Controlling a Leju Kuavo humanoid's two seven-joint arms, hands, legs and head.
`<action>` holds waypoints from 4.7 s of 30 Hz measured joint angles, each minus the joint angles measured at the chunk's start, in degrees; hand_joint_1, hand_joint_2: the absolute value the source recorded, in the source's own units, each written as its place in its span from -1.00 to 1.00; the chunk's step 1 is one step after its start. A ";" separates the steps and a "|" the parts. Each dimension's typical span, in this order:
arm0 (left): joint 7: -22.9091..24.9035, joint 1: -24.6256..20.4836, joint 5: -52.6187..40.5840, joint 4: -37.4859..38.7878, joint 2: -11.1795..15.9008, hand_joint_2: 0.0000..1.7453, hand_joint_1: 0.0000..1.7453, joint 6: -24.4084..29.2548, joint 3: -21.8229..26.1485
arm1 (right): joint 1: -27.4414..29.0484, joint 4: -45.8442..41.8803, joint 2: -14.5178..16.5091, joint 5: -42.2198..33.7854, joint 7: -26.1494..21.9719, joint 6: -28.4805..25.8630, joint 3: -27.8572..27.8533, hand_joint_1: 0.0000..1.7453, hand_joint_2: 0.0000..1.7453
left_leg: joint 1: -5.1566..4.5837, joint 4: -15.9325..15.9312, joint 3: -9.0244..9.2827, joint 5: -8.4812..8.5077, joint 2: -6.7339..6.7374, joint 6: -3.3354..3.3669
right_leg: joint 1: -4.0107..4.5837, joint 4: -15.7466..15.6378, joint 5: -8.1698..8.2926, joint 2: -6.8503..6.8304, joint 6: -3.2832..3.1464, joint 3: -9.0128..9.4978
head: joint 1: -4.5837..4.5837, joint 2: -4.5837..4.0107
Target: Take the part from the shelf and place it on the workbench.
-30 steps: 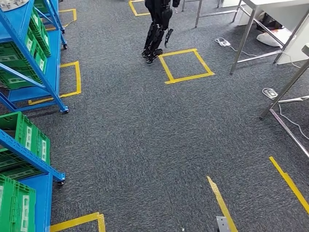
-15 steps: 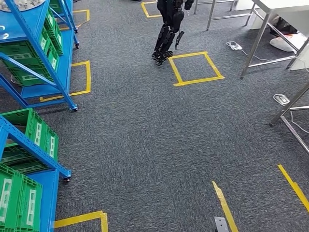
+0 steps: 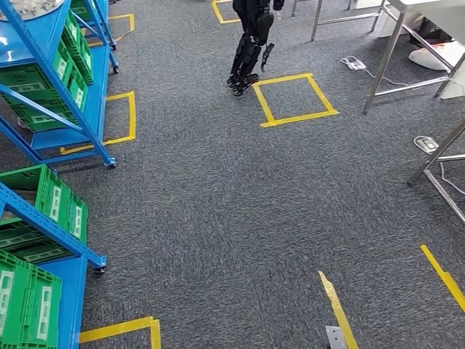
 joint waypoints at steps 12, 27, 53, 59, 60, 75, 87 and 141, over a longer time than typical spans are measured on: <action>-0.16 0.00 0.09 0.00 -0.07 -1.00 -1.00 -0.22 0.61 | 0.01 0.00 0.00 0.00 -0.06 -0.01 0.00 -1.00 -1.00 | -0.11 0.07 -0.08 -0.16 0.00 -1.01 | -0.21 -0.11 0.02 0.00 0.03 0.07 | 0.04 0.00; -0.32 0.00 -0.02 0.00 -0.06 -1.00 -1.00 -0.27 1.80 | 0.01 0.00 0.00 0.00 0.03 -0.03 0.00 -1.00 -1.00 | -0.18 0.11 -0.09 -0.17 0.00 -0.98 | -0.29 -0.20 0.06 0.00 0.10 0.10 | 0.02 0.00; -0.50 -0.28 -1.81 -0.07 -0.24 -1.00 -1.00 -0.10 3.08 | 0.17 -0.17 0.07 0.00 0.17 -0.08 0.35 -1.00 -1.00 | 1.88 4.52 -0.05 -4.45 1.32 -2.52 | -1.82 2.34 -1.18 0.10 0.88 -1.02 | -0.17 0.00; -0.50 -0.11 -1.97 -0.07 -0.37 -1.00 -1.00 0.00 3.23 | 0.16 -0.17 0.02 0.00 0.18 -0.08 0.35 -1.00 -1.00 | 0.05 17.34 -9.11 -5.22 2.42 -0.06 | -0.47 2.25 -3.21 -0.91 -0.19 1.34 | -0.28 0.00; -0.50 -0.06 -1.97 -0.07 -0.34 -1.00 -1.00 0.02 3.25 | 0.14 -0.17 0.02 0.00 0.17 -0.08 0.35 -1.00 -1.00 | -0.51 13.68 -7.98 -2.36 2.46 0.54 | -0.45 2.18 -3.69 -0.93 -0.27 1.98 | -0.30 0.00; -0.50 -0.27 -1.97 -0.11 -0.37 -1.00 -1.00 0.41 3.61 | -0.43 -0.24 0.04 0.00 0.14 -0.03 0.39 -1.00 -1.00 | -1.55 -0.47 0.59 -0.50 2.26 2.99 | -0.51 12.12 -7.37 -0.97 1.53 -3.08 | -0.45 0.00; -1.01 -0.38 -3.09 -0.11 -0.70 -1.00 -1.00 0.96 4.39 | 0.05 -0.22 -0.15 -0.02 -0.54 -0.03 0.35 -1.00 -1.00 | -0.86 7.85 0.83 -8.49 2.23 -0.51 | -0.38 0.19 2.63 -0.97 -1.13 -3.42 | -0.93 0.00; -1.17 -0.11 -4.24 -0.11 -0.56 -1.00 -1.00 1.21 4.72 | 0.10 -0.24 -0.23 -0.02 -0.29 -0.04 1.93 -1.00 -1.00 | -0.29 -1.24 1.80 -0.74 -1.14 0.85 | -1.46 4.42 -0.42 1.02 2.43 -3.23 | -0.49 0.00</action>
